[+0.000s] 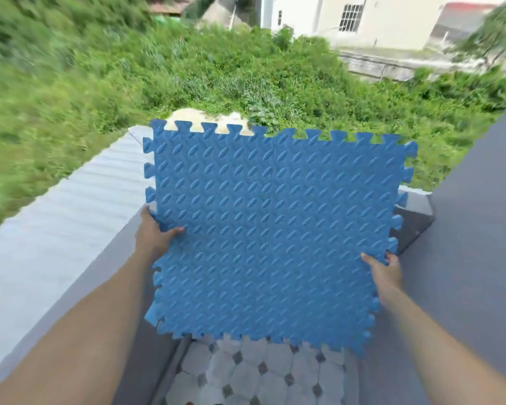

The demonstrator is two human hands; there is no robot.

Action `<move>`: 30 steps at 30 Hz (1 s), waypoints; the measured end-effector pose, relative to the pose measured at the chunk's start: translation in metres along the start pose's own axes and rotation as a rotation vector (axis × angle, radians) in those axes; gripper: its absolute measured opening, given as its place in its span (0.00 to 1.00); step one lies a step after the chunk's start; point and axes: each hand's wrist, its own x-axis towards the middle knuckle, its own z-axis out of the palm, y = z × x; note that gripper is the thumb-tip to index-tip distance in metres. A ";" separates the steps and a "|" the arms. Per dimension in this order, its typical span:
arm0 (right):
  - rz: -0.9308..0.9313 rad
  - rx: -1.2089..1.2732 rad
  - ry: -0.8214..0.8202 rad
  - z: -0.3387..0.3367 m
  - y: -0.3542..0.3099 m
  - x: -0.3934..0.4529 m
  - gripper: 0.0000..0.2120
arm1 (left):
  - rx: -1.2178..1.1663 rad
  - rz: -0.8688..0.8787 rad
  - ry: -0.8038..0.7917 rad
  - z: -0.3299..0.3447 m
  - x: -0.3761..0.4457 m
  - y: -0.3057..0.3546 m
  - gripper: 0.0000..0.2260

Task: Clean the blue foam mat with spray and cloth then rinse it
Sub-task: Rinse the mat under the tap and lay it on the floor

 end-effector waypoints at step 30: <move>-0.584 -0.360 -1.126 0.268 -0.046 -0.346 0.40 | -0.226 -0.668 1.061 -0.282 -0.471 -0.228 0.35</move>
